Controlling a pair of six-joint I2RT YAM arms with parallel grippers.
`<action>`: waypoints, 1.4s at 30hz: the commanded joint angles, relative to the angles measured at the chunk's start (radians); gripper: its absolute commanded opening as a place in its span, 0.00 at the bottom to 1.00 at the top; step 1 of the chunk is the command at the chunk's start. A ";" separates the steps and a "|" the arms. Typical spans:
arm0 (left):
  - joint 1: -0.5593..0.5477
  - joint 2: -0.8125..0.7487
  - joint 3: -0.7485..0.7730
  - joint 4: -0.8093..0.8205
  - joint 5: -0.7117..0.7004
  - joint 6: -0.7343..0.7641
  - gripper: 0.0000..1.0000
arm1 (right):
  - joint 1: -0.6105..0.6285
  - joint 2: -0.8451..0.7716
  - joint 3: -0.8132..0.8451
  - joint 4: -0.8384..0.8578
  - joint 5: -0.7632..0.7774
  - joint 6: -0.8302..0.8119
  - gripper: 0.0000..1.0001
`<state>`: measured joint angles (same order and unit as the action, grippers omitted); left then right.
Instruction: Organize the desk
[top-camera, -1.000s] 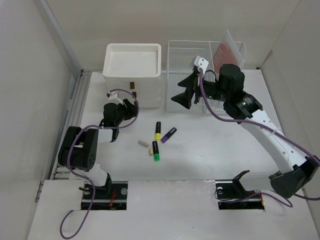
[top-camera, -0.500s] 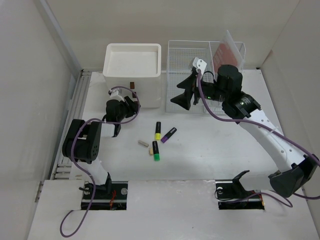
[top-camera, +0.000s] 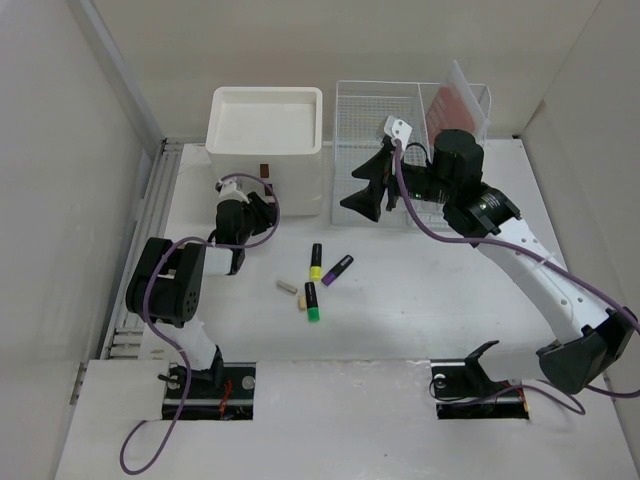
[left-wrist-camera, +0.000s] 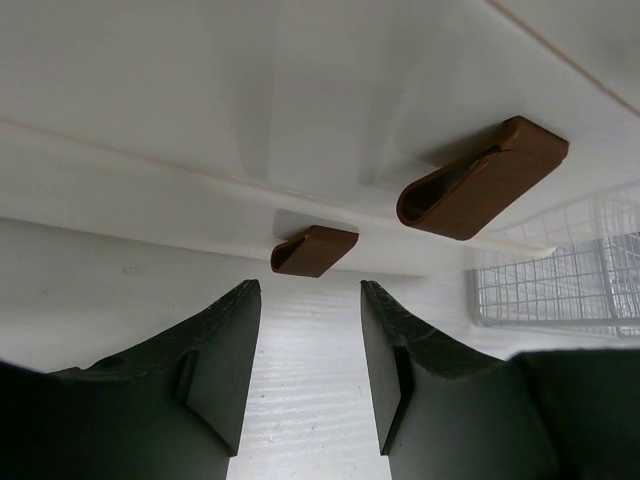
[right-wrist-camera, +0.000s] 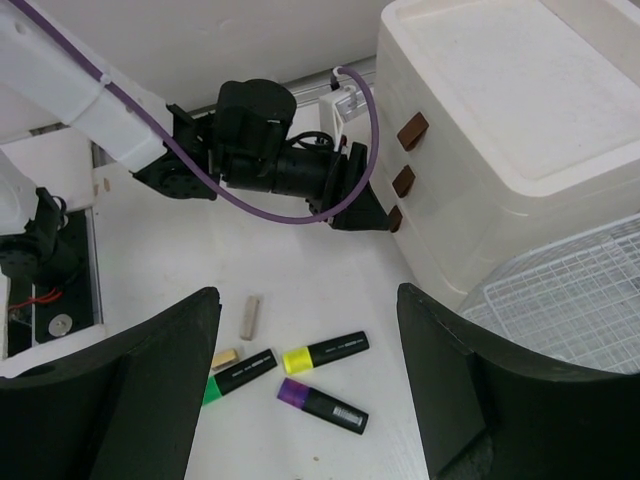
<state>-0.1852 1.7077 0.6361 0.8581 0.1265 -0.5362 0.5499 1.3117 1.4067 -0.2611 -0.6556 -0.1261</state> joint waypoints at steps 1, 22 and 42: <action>-0.008 -0.017 -0.004 0.073 -0.047 -0.005 0.41 | -0.005 -0.022 0.003 0.049 -0.041 0.011 0.77; -0.017 0.029 0.042 0.073 -0.037 -0.015 0.40 | -0.005 -0.022 0.003 0.049 -0.068 0.011 0.77; -0.017 0.066 0.083 0.082 -0.041 -0.005 0.39 | -0.005 -0.022 0.003 0.049 -0.078 0.011 0.77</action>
<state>-0.1970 1.7760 0.6758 0.8928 0.0914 -0.5442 0.5499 1.3113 1.4067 -0.2611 -0.7044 -0.1257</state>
